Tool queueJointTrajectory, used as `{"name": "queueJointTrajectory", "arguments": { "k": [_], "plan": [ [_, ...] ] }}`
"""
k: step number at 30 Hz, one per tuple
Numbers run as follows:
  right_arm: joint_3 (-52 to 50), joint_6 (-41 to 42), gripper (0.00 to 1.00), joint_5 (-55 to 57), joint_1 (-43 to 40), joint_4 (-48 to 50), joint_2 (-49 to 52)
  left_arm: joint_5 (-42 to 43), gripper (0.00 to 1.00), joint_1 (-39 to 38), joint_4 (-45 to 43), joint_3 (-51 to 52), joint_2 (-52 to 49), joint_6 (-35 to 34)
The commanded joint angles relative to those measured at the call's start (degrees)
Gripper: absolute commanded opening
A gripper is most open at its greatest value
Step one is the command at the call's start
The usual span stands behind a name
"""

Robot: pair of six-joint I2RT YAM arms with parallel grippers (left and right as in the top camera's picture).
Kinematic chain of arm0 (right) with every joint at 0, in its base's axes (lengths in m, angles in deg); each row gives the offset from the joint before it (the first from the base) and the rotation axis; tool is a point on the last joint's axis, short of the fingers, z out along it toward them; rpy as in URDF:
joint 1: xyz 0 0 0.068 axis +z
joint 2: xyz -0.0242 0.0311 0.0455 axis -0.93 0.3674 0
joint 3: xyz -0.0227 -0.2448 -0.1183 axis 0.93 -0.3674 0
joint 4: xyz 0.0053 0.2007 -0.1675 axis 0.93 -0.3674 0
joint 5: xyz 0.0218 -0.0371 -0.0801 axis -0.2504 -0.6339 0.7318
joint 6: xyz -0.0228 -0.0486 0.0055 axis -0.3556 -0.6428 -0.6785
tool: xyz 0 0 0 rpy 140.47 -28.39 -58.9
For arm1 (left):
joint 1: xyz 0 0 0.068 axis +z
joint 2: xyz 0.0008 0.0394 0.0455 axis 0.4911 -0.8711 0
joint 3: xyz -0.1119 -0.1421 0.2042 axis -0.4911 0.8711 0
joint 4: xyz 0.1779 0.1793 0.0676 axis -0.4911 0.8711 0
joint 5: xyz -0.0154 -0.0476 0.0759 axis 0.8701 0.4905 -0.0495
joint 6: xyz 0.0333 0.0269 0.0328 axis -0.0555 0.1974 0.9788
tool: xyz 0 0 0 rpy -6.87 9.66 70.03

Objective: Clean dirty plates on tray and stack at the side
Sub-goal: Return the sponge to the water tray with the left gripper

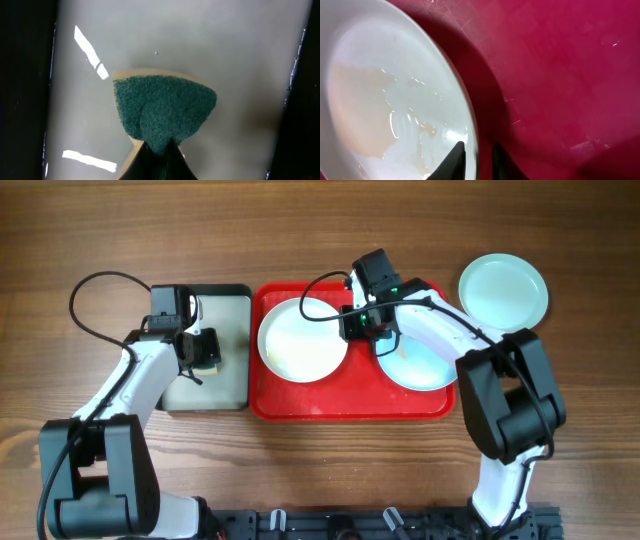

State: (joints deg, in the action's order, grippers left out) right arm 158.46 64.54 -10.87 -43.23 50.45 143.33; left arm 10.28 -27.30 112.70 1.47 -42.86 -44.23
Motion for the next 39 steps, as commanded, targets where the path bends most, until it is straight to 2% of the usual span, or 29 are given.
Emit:
{"name": "queueJointTrajectory", "arguments": {
  "k": [1,4,13,16,19,20,24,26,31,33,36,39],
  "plan": [
    [-0.09,0.9,0.15,-0.24,0.33,0.26,1.2,0.26,0.04,0.31,-0.61,0.15,-0.13,-0.59],
    [-0.09,0.9,0.15,-0.07,0.33,0.26,1.2,0.24,0.04,0.31,-0.98,0.17,-0.13,-4.68],
    [-0.09,1.25,0.16,-0.04,1.03,0.74,1.66,0.22,0.07,0.31,-1.22,0.17,-0.13,-4.63],
    [-0.09,1.27,0.04,-0.07,1.03,0.76,1.7,0.22,0.06,0.31,-1.18,0.2,-0.13,-4.61],
    [-0.09,1.22,0.04,-0.07,1.03,0.76,1.7,0.2,0.06,0.31,-1.16,0.2,-0.13,-4.61],
    [-0.09,1.25,0.08,-0.07,1.03,0.76,1.7,0.2,0.06,0.33,-1.01,0.22,-0.13,-4.61],
    [-0.09,1.2,0.1,-0.02,1.03,0.96,1.73,0.2,0.06,0.31,-1.01,0.52,-0.13,-4.63],
    [-0.09,1.22,0.16,0.2,1.03,0.96,2.05,-0.04,0.06,0.33,-1.05,0.52,-0.13,-4.61],
    [-0.09,1.27,0.16,0.22,1.03,1.01,2.08,-0.2,0.06,0.33,-1.49,0.52,-0.13,-4.61],
    [-0.09,1.27,0.14,0.17,1.03,0.98,2.36,-0.2,0.06,0.31,-1.68,0.52,-0.13,-4.61],
    [0.07,1.27,0.04,0.15,1.03,1.01,2.36,-0.2,0.06,0.31,-1.64,0.52,-0.13,-4.63],
    [3.61,1.29,0.04,0.33,0.96,0.22,2.1,-0.2,0.05,0.31,-1.81,0.52,-0.13,-4.57]
  ]
}}
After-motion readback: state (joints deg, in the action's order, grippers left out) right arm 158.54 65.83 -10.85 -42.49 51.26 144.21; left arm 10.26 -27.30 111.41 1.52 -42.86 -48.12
